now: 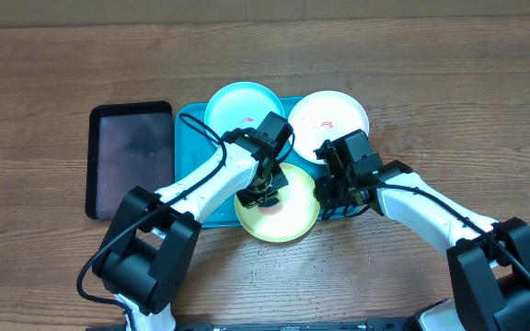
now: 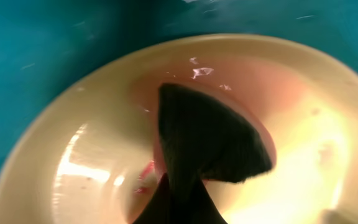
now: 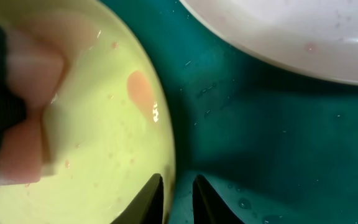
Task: Clean dirty plates on tray and stack at the side
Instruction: 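Scrub the yellow plate with the sponge in the left gripper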
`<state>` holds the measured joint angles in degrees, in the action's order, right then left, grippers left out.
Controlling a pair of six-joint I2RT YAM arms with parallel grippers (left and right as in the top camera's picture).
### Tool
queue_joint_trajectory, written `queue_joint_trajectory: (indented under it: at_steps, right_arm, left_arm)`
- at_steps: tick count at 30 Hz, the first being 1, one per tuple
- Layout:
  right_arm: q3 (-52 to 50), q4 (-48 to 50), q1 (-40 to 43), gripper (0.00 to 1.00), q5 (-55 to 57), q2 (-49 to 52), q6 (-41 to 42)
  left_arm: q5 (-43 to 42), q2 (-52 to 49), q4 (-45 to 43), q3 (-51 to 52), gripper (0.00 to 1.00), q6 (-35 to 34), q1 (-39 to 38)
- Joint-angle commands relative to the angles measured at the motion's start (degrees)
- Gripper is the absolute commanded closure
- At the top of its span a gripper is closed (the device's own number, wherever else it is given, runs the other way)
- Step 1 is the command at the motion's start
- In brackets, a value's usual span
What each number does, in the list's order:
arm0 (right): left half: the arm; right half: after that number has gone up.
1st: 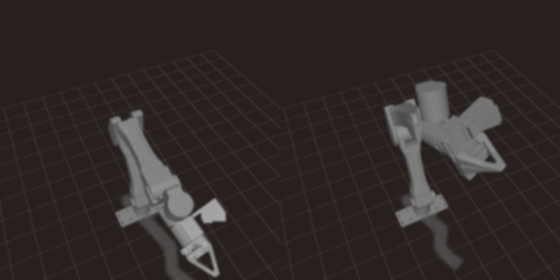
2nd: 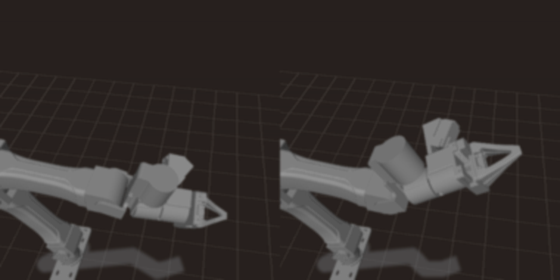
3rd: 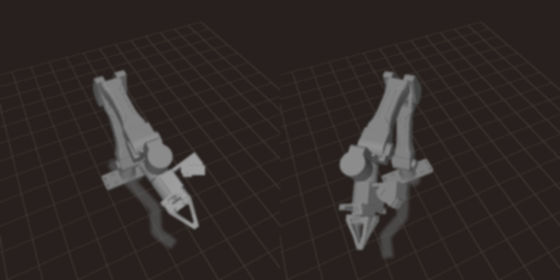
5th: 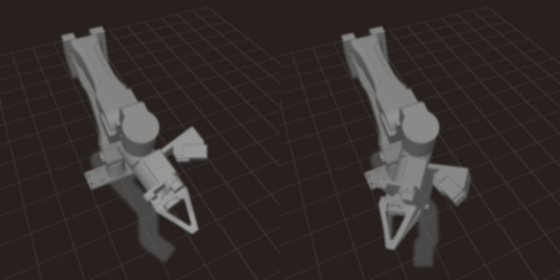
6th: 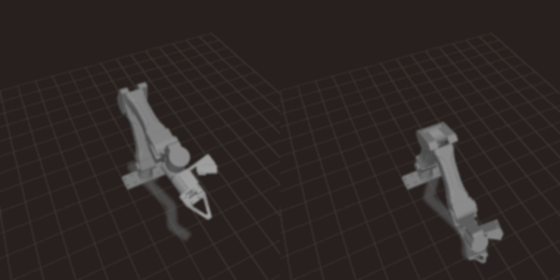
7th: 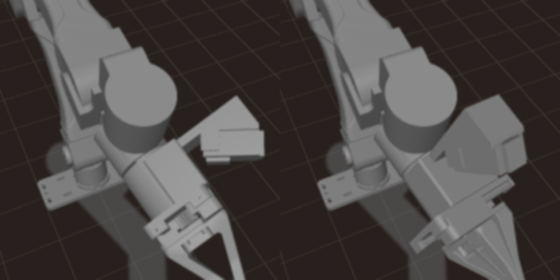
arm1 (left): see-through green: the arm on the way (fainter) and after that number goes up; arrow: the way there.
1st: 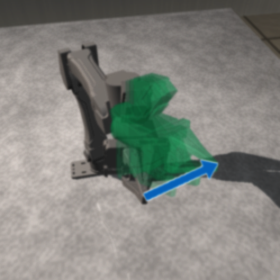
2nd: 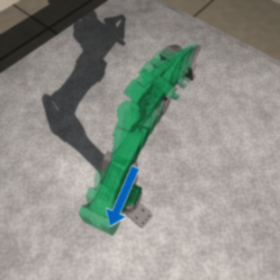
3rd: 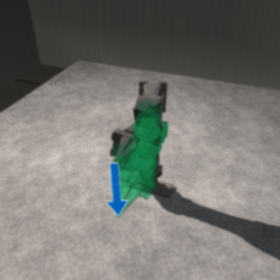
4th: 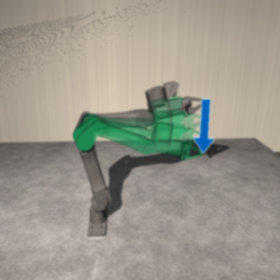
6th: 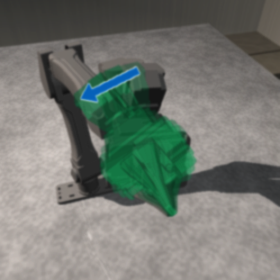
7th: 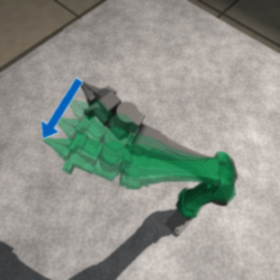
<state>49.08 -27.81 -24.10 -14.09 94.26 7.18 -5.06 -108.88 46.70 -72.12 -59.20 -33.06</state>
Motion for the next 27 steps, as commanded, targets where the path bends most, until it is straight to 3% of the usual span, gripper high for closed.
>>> queue_joint_trajectory:
  at_steps: [1, 6, 10, 20, 27]
  right_arm:
    - [1.2, -0.1, -0.1, 0.81, 1.2, 0.0, -0.3]
    - [1.2, -0.1, -0.1, 0.81, 1.2, 0.0, -0.3]
    - [1.2, 0.0, -0.1, 0.81, 1.2, 0.0, -0.3]
    - [1.2, -0.7, 0.0, 0.81, 3.6, 0.0, -0.3]
    - [1.2, -1.2, 0.0, 0.83, 4.2, 0.0, 0.1]
  left_arm:
    - [-5.2, -0.7, -4.3, -0.9, 0.96, 7.1, -1.6]
    - [-0.5, -0.7, -8.7, -0.9, 0.96, 13.3, -4.2]
    - [2.5, -1.0, -8.4, -0.9, 0.96, 13.3, -5.3]
    - [7.2, -3.8, 0.5, -0.7, 0.96, -7.1, -4.7]
    - [8.9, -2.7, 3.9, -0.8, 0.96, -8.0, -1.7]
